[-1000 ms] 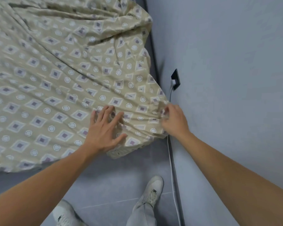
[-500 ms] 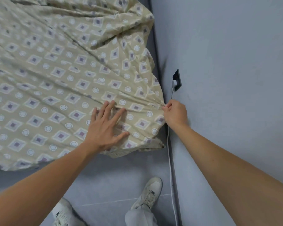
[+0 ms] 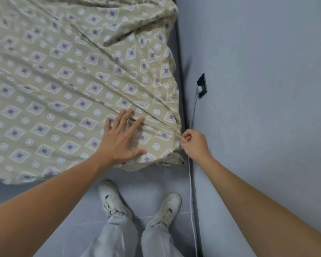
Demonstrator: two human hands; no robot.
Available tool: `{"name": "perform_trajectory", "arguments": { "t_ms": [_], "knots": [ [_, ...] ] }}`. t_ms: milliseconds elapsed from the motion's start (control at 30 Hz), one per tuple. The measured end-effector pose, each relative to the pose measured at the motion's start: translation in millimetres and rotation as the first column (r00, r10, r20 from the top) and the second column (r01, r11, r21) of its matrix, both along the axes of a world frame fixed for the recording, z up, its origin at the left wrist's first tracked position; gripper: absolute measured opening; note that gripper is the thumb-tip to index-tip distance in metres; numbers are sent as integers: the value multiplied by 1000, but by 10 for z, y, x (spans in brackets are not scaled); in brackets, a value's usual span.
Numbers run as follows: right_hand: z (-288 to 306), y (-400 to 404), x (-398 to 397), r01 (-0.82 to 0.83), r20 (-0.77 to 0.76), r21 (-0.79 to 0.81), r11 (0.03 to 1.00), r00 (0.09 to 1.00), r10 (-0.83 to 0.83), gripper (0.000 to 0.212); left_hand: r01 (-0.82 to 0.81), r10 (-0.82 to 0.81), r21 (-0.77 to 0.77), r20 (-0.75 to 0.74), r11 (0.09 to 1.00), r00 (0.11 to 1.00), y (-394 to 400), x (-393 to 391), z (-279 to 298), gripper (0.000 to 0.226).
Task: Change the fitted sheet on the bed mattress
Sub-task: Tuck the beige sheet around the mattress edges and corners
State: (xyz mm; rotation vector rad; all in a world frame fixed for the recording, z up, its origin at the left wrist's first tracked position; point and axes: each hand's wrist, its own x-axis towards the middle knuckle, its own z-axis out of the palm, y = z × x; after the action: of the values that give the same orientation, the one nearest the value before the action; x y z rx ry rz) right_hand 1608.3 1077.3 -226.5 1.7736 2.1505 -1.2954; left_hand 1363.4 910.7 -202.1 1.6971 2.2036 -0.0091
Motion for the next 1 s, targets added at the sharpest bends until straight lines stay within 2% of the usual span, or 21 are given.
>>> {"name": "perform_trajectory", "arguments": {
  "t_ms": [67, 167, 233, 300, 367, 433, 567, 733, 833, 900, 1000],
  "knots": [
    [78, -9, -20, -29, 108, 21, 999, 994, 27, 15, -5, 5, -9, 1, 1000, 1000, -2, -15, 14, 111],
    [224, 87, -153, -61, 191, -72, 996, 979, 73, 11, -52, 52, -56, -13, 997, 999, 37, -68, 75, 114],
    [326, 209, -284, -29, 143, -84, 996, 989, 41, 12, -69, 68, -106, -14, 992, 998, 60, -138, 118, 116],
    [424, 308, -449, 5, 7, -40, 999, 1000, -4, 27, -70, 69, -136, -15, 988, 998, 79, -210, 147, 115],
    [482, 404, -626, -53, -67, 47, 997, 996, 56, 42, -88, 86, -125, -19, 988, 996, 143, -256, 154, 108],
    [509, 511, -848, -113, -93, 124, 986, 988, 125, 50, -120, 116, -108, -41, 987, 992, 255, -305, 156, 98],
    [475, 815, -1348, -101, -128, 204, 974, 983, 129, 54, -143, 143, -1, -54, 990, 988, 508, -462, 36, 82],
    [379, 1342, -1922, -48, -174, 204, 978, 981, 85, 69, -186, 185, 81, 20, 979, 982, 883, -905, -106, 78],
    [342, 1656, -2213, -79, -114, 149, 986, 989, 96, 81, -195, 195, 94, 8, 976, 981, 1035, -1224, -107, 79],
    [312, 1851, -2318, -115, -29, 113, 987, 993, 119, 74, -183, 183, 71, 5, 981, 983, 1127, -1427, -107, 79],
    [217, 2088, -2324, -117, 6, 235, 965, 993, 118, 33, -180, 181, 93, -1, 979, 983, 1305, -1669, -74, 78]
  ]
}}
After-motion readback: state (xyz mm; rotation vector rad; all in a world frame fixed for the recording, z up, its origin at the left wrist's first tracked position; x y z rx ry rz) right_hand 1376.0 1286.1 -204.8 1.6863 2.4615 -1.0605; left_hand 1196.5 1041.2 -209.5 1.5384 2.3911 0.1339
